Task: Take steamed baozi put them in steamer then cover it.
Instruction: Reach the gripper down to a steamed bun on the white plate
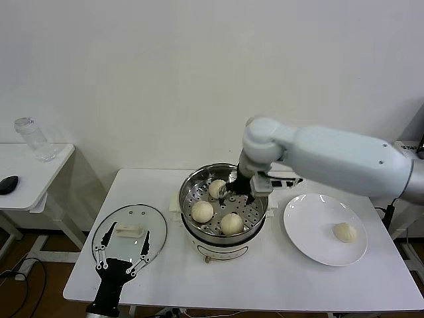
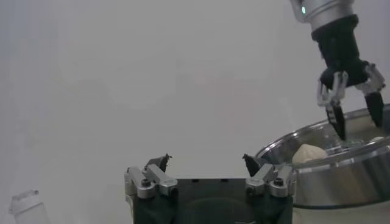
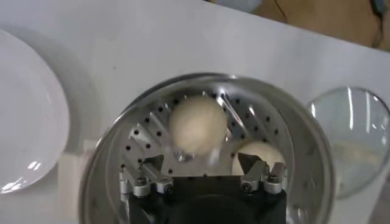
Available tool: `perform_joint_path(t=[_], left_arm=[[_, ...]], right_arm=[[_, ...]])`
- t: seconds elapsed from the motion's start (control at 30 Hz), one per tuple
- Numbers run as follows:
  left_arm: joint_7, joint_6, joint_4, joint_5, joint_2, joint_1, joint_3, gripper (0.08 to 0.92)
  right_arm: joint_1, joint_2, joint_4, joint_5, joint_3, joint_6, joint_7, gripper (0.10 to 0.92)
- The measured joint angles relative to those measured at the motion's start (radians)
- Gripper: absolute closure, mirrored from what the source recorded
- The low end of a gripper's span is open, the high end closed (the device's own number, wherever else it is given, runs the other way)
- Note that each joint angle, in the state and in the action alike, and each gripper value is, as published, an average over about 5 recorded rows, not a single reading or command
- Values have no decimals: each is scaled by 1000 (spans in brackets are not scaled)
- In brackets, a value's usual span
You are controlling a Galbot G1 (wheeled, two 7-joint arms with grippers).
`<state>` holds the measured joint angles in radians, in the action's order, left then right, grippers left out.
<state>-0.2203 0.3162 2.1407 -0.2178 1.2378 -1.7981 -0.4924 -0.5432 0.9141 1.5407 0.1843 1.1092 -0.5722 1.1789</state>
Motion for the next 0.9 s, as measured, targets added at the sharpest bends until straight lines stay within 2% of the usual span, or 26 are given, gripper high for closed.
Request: perform_joint_path(t=[0.27, 0.43, 0.67, 0.9], left_arm=[[-1, 1, 0, 0, -7, 6, 8, 177], [-2, -2, -1, 0, -9, 12, 16, 177], [-2, -8, 4, -1, -10, 10, 22, 177], [-1, -10, 10, -2, -14, 2, 16, 177]], right_arm=[[-9, -148, -156, -192, -34, 262, 33, 203], [24, -246, -258, -263, -42, 382, 43, 203], [127, -351, -384, -288, -80, 472, 41, 203], [271, -390, -466, -265, -142, 512, 25, 203]])
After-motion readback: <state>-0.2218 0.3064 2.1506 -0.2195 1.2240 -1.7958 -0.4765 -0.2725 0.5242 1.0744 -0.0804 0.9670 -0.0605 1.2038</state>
